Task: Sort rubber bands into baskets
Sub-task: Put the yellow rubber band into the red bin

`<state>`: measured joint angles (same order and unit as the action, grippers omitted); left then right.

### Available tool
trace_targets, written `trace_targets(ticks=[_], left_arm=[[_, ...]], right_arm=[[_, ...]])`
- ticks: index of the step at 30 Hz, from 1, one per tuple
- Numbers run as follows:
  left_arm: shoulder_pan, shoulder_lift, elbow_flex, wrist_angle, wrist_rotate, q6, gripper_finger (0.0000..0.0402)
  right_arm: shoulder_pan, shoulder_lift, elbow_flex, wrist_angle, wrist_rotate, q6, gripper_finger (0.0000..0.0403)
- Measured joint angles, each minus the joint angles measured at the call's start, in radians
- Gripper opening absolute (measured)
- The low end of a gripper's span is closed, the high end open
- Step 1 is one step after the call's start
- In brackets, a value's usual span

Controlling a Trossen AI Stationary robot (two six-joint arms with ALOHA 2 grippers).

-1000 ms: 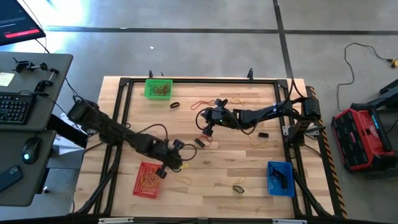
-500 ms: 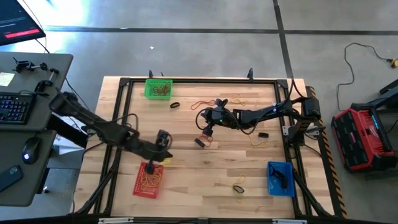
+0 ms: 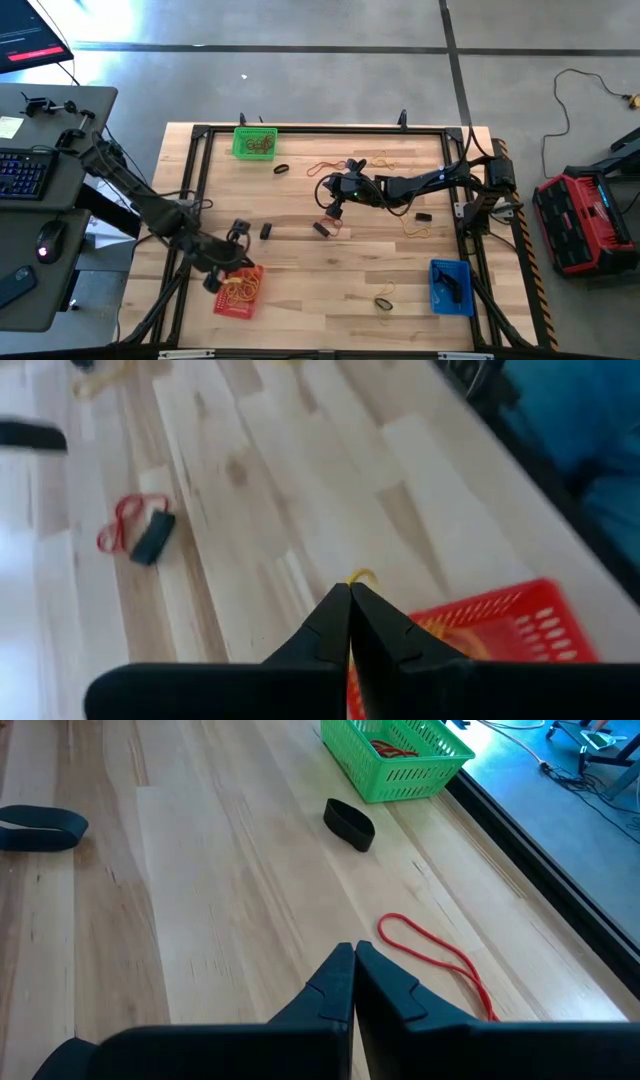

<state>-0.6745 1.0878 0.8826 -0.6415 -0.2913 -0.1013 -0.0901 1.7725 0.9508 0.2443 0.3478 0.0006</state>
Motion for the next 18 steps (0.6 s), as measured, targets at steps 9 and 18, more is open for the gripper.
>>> trace_targets(ticks=[9, 18], left_arm=[[-0.073, 0.0, 0.133, -0.152, 0.015, -0.111, 0.0], [-0.117, 0.044, 0.107, -0.23, 0.005, -0.305, 0.0]], right_arm=[[0.0, 0.0, 0.0, 0.0, 0.0, 0.0, 0.0], [0.0, 0.0, 0.0, 0.0, 0.0, 0.0, 0.0]])
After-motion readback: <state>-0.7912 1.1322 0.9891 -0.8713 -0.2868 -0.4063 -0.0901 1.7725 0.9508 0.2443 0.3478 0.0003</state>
